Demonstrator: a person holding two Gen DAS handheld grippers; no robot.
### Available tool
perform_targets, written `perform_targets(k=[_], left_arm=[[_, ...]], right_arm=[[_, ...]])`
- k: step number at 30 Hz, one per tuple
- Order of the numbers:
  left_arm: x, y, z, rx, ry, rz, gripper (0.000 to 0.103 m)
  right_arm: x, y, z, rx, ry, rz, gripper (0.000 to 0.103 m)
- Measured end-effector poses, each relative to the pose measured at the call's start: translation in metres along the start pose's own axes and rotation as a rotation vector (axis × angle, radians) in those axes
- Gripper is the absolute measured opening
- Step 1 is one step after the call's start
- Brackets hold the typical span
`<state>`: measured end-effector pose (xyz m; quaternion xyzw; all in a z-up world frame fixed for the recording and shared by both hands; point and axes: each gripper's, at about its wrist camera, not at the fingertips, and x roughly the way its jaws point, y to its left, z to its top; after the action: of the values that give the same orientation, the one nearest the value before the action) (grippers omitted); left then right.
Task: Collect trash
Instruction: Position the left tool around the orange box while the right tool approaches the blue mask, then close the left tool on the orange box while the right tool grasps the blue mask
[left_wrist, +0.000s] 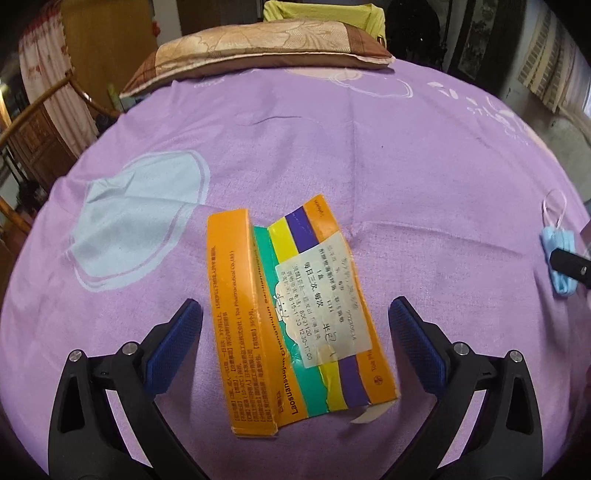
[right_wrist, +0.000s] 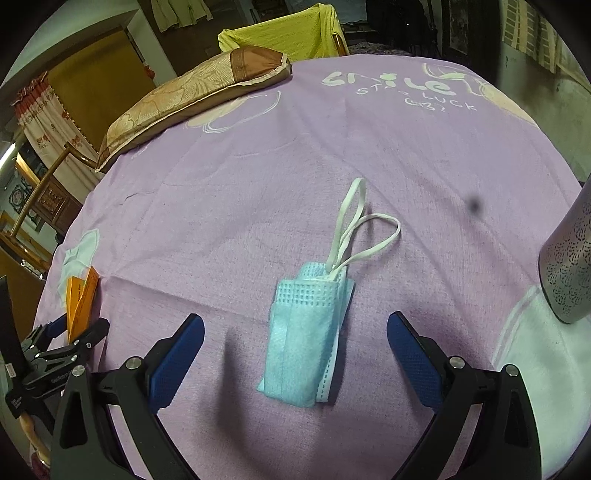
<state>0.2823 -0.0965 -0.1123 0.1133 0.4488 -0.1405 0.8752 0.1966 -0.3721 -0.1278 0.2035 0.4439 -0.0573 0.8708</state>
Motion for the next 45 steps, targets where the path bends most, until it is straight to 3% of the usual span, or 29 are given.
perform_targets(k=[14, 19, 23, 28, 32, 37, 45], left_arm=[[0.0, -0.003, -0.001, 0.007, 0.0, 0.011, 0.098], [0.0, -0.002, -0.001, 0.007, 0.0, 0.011, 0.098], [0.0, -0.003, -0.001, 0.007, 0.0, 0.01, 0.098], [0.0, -0.003, -0.001, 0.007, 0.0, 0.011, 0.098], [0.0, -0.003, -0.001, 0.007, 0.0, 0.01, 0.098], [0.0, -0.002, -0.001, 0.007, 0.0, 0.01, 0.098], [-0.001, -0.002, -0.001, 0.007, -0.001, 0.01, 0.098]], right_arm=[[-0.001, -0.002, 0.0, 0.013, -0.017, 0.004, 0.098], [0.0, 0.002, 0.001, -0.031, -0.035, -0.035, 0.086], [0.002, 0.006, 0.001, -0.062, -0.042, -0.059, 0.085], [0.006, 0.008, 0.001, -0.093, -0.054, -0.084, 0.085], [0.013, 0.021, -0.005, -0.195, -0.08, -0.172, 0.088], [0.016, 0.02, -0.004, -0.208, -0.064, -0.153, 0.098], [0.016, 0.021, -0.005, -0.213, -0.062, -0.15, 0.099]])
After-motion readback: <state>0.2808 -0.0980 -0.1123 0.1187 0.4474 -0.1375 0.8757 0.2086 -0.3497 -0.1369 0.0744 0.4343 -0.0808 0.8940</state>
